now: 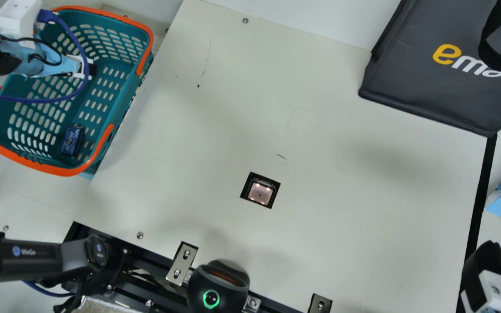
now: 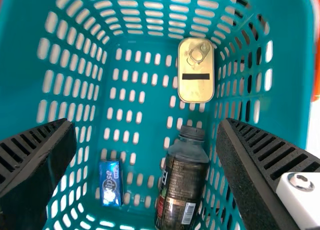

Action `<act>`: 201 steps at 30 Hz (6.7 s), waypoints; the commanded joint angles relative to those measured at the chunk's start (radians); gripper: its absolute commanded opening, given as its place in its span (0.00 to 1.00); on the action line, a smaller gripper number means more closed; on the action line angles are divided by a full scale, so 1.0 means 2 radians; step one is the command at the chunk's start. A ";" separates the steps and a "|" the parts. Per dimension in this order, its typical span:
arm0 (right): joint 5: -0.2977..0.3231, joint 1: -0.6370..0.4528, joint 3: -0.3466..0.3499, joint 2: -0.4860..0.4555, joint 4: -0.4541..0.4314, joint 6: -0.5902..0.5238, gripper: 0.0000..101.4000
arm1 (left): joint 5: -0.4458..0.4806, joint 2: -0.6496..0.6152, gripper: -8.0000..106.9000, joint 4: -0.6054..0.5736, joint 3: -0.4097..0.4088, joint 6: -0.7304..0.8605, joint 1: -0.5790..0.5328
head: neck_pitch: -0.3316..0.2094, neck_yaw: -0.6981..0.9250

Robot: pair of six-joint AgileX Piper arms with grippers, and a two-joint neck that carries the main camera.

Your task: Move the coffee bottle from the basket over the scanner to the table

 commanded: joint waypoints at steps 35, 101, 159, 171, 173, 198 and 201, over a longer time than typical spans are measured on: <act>-0.001 0.000 0.000 0.000 0.000 0.000 0.94 | -0.038 0.123 0.85 0.001 0.040 0.065 0.007 | -0.014 0.001; -0.001 0.000 0.000 0.000 0.000 0.000 0.94 | -0.041 0.209 0.85 -0.079 -0.005 0.132 0.030 | -0.014 0.001; -0.001 0.000 0.000 0.000 0.000 0.000 0.94 | -0.111 0.242 0.85 -0.021 0.020 -0.005 0.007 | -0.014 0.001; -0.001 0.000 0.000 0.000 0.000 0.000 0.94 | -0.125 0.261 0.45 0.011 0.010 -0.057 -0.012 | -0.014 0.001; -0.001 0.000 0.000 0.000 0.000 0.000 0.94 | -0.127 0.262 0.33 0.016 0.009 -0.064 -0.014 | -0.014 0.001; -0.001 0.000 0.000 0.000 0.000 0.000 0.94 | -0.108 0.152 0.00 -0.029 0.048 -0.030 0.013 | -0.014 0.001; -0.001 0.000 0.000 0.000 0.000 0.000 0.94 | -0.099 0.131 0.00 -0.033 0.056 -0.025 0.017 | -0.014 0.001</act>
